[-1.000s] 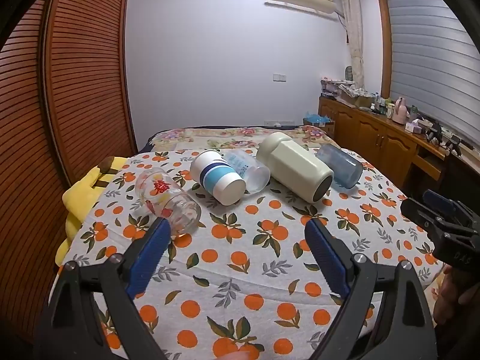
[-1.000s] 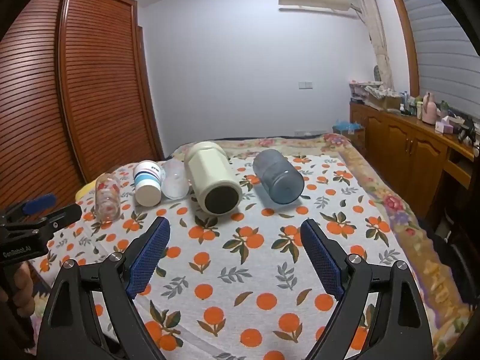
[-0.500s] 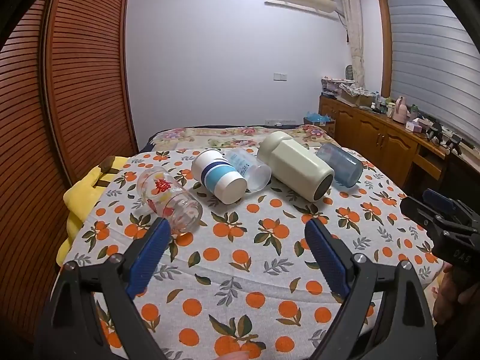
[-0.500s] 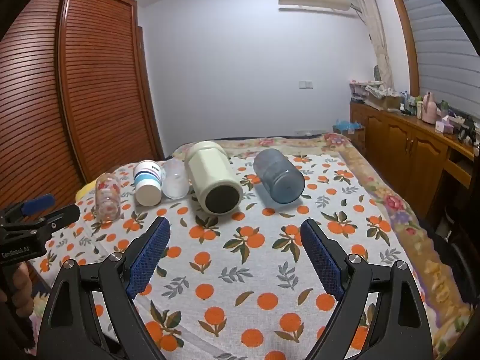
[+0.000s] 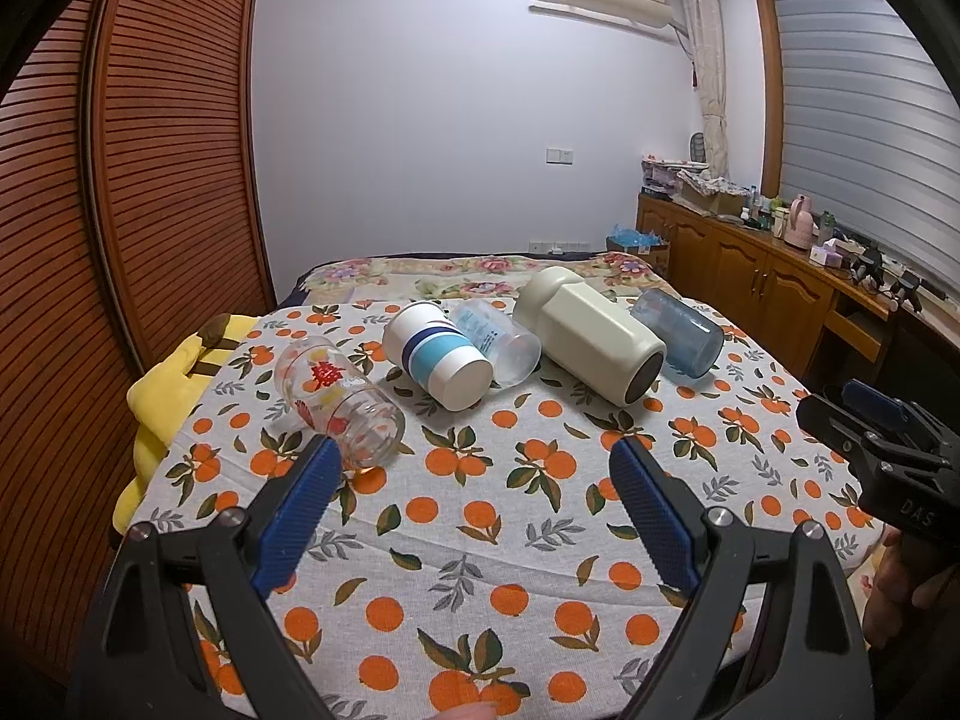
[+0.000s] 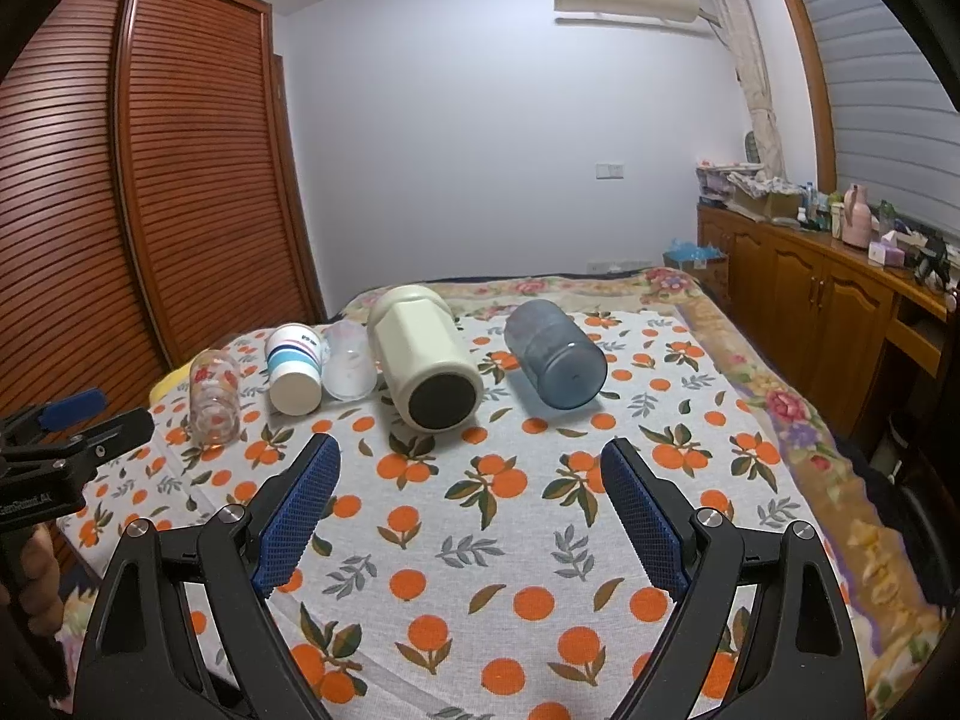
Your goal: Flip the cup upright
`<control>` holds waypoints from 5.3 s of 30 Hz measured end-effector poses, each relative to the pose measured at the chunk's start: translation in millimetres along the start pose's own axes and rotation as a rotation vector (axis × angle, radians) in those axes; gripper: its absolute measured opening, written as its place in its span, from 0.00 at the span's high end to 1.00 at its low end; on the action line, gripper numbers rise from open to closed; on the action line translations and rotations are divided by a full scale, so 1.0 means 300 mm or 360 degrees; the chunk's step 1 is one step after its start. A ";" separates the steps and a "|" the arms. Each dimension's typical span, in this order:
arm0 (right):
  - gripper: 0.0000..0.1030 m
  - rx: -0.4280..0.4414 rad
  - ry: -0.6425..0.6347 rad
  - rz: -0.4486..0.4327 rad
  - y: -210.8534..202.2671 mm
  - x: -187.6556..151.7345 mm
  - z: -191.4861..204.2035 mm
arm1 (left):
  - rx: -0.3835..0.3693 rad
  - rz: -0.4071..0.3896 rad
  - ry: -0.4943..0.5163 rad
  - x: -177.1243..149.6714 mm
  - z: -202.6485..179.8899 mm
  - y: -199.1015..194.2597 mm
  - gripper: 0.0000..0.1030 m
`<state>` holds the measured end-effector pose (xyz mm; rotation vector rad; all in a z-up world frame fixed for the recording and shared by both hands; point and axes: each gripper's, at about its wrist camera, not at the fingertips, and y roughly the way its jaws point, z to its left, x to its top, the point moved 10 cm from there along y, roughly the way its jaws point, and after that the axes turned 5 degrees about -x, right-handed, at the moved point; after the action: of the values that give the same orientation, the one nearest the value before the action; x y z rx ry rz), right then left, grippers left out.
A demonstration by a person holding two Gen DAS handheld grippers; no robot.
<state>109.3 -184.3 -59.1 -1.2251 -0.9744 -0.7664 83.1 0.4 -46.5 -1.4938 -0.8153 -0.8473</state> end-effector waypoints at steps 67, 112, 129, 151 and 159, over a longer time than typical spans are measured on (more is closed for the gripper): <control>0.12 0.0138 -0.0073 0.0173 0.165 0.007 0.077 | 0.0014 0.0116 -0.0007 0.015 0.052 0.070 0.11; 0.03 0.0305 -0.0232 0.0233 0.506 0.245 0.166 | -0.0043 0.0842 -0.0141 0.149 0.185 0.674 0.36; 0.03 0.0325 -0.0207 0.0231 0.492 0.246 0.177 | -0.0040 0.0972 -0.0230 0.102 0.198 0.734 0.32; 0.03 0.0294 -0.0193 0.0179 0.419 0.242 0.145 | -0.0094 0.0774 -0.0162 0.160 0.132 0.593 0.45; 0.03 0.0222 -0.0202 0.0163 0.327 0.202 0.119 | -0.0202 0.0679 -0.0142 0.152 0.039 0.447 0.45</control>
<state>215.0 -128.6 -41.6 -1.2026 -1.0425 -0.5369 222.7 2.3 -73.4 -1.7462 -0.4841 -0.5219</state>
